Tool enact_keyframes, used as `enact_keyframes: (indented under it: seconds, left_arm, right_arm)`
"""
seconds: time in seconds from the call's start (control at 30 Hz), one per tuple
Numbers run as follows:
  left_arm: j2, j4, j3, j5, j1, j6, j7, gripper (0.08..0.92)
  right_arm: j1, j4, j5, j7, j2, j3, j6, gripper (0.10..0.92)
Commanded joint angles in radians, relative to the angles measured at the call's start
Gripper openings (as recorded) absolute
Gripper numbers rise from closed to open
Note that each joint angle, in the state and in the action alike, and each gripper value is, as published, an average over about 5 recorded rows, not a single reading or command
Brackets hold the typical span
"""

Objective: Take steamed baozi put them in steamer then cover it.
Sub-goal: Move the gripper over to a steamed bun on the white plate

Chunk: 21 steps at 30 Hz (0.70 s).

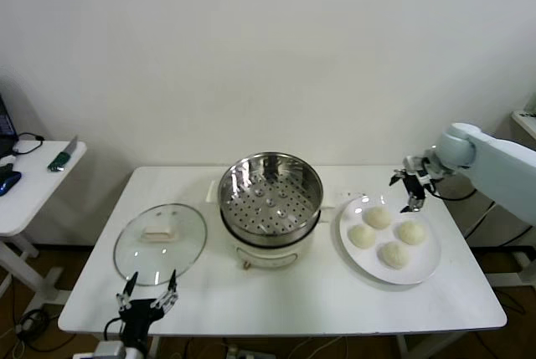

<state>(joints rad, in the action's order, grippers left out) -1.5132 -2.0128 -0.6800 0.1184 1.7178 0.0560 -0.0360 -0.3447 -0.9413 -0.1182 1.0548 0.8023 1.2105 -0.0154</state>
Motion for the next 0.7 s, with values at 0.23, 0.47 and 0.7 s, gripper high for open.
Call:
enact_keyframes:
  seconds: [0.23,0.47,0.7]
  left_arm:
    - [-0.002,-0.005,-0.005,-0.007,0.005,0.0,-0.005,0.823]
    - [-0.002,0.0,-0.007,-0.006,0.009,-0.003,-0.005,0.823]
    - [-0.001,0.001,-0.007,-0.006,0.008,-0.002,-0.005,0.823]
  right_arm:
    - [0.078,0.254,0.009,0.067,0.181,-0.017,0.018,0.823]
    - [0.151,0.311,0.053,0.055,0.2,-0.103,0.027,0.823]
    - [0.186,0.357,0.102,0.048,0.211,-0.153,0.037,0.823]
